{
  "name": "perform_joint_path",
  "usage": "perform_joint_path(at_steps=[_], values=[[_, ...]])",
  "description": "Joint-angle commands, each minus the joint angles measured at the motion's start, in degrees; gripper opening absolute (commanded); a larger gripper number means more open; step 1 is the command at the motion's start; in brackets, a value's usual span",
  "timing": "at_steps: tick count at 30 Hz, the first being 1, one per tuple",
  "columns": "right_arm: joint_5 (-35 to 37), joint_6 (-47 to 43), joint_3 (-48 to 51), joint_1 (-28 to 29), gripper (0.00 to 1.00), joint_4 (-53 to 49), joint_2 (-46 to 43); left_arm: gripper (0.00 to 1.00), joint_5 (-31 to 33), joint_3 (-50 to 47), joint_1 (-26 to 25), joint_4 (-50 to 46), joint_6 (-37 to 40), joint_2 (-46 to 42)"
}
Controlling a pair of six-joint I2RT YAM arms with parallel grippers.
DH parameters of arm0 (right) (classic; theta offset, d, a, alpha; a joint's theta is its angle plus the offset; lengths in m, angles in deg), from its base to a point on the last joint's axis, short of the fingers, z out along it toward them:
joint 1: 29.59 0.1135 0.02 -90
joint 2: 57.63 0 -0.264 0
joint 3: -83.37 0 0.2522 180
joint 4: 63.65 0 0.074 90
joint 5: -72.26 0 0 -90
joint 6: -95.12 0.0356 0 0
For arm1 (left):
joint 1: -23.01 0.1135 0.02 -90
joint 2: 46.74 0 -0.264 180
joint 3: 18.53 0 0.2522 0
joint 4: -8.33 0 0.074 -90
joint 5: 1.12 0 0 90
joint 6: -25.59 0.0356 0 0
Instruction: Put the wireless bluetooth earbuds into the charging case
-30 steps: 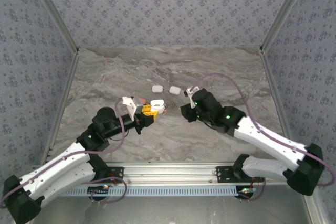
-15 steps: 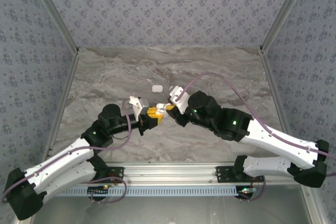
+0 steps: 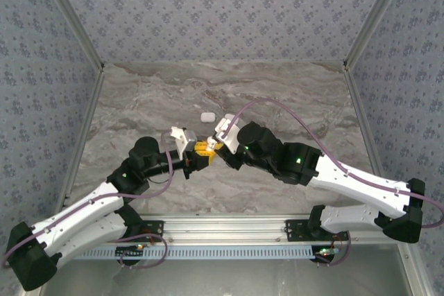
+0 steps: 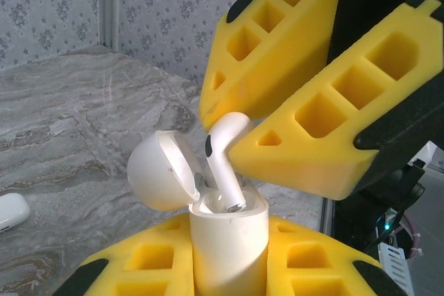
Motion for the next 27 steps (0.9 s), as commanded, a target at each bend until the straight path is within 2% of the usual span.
perform_joint_path(at_steps=[1, 8, 15, 19, 22, 27], values=[[0.15, -0.62, -1.64, 0.49, 0.26, -0.06, 0.48, 0.00, -1.48, 2.10, -0.36, 2.31, 0.81, -0.09], [-2.99, -0.62, -1.76, 0.43, 0.26, 0.33, 1.11, 0.00, -1.62, 2.18, -0.34, 2.57, 0.77, 0.14], [-9.98, -0.65, -3.40, -0.13, 0.29, -1.18, 1.90, 0.00, -1.76, 2.19, -0.39, 2.85, 0.72, 0.36], [-15.58, 0.94, -4.35, -2.12, 0.35, -1.21, 1.61, 0.00, -1.91, 2.27, -0.38, 2.96, 0.71, 0.39], [-19.22, 1.71, -4.54, -4.03, 0.44, -0.38, 0.19, 0.00, -1.89, 2.25, -0.41, 2.95, 0.64, 0.39], [-18.92, 4.63, -3.80, -7.04, 0.56, 1.69, -4.35, 0.00, -1.67, 2.19, -0.37, 3.04, 0.63, 0.37]])
